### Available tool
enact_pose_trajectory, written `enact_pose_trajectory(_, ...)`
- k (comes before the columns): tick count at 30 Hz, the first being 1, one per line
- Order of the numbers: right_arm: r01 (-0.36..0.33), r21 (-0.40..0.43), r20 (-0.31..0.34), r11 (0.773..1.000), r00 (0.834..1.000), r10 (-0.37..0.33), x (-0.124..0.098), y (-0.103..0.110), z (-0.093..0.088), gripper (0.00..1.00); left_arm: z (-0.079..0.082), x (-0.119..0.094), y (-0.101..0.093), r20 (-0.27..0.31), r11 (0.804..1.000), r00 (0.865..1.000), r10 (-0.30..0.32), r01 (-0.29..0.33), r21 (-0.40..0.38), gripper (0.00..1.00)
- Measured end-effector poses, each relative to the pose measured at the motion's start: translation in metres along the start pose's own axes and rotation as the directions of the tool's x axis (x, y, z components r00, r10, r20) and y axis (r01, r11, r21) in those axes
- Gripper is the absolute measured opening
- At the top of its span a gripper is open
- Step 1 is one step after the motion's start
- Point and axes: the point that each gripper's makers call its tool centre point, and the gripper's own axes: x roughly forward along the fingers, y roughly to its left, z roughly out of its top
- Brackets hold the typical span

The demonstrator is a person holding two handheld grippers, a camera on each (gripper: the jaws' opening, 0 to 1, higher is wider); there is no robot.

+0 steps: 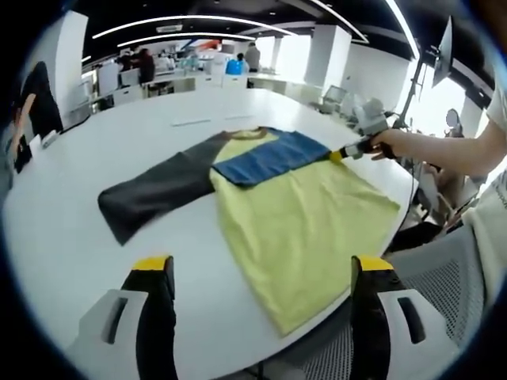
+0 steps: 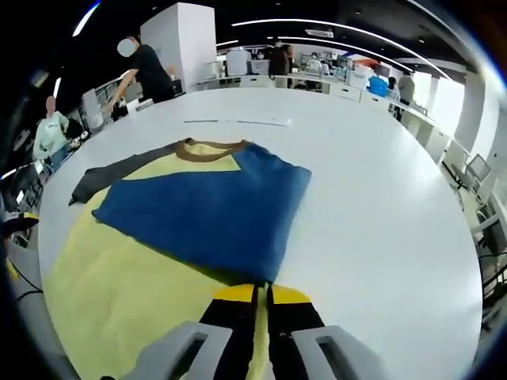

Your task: Fold the garment on the visible template until the final outline fits inside the template.

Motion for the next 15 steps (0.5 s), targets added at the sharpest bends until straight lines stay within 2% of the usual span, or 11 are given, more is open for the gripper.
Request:
enact_pose_trajectory(3, -0.021, 0.026, 0.01, 0.999, 1.0, 0.021, -0.001, 0.002, 0.001, 0.09, 0.0, 0.0, 0.001, 0.002, 1.0, 1.0, 0.003, -0.003, -0.007, 0.88)
enact_pose_trajectory(6, -0.037, 0.045, 0.035, 0.998, 0.999, 0.036, -0.003, 0.004, 0.005, 0.25, 0.001, -0.001, 0.002, 0.005, 1.0, 1.0, 0.004, -0.004, -0.009, 0.88)
enact_pose_trajectory(9, -0.051, 0.036, 0.049, 0.998, 0.998, 0.049, -0.006, 0.006, 0.009, 0.37, 0.001, -0.001, 0.002, 0.004, 1.0, 1.0, 0.004, -0.004, -0.009, 0.88)
enact_pose_trajectory(15, -0.139, 0.027, 0.097, 0.99, 0.986, 0.136, -0.018, 0.024, 0.02, 0.54, 0.005, -0.002, 0.007, 0.02, 1.0, 1.0, 0.014, -0.013, -0.019, 0.87)
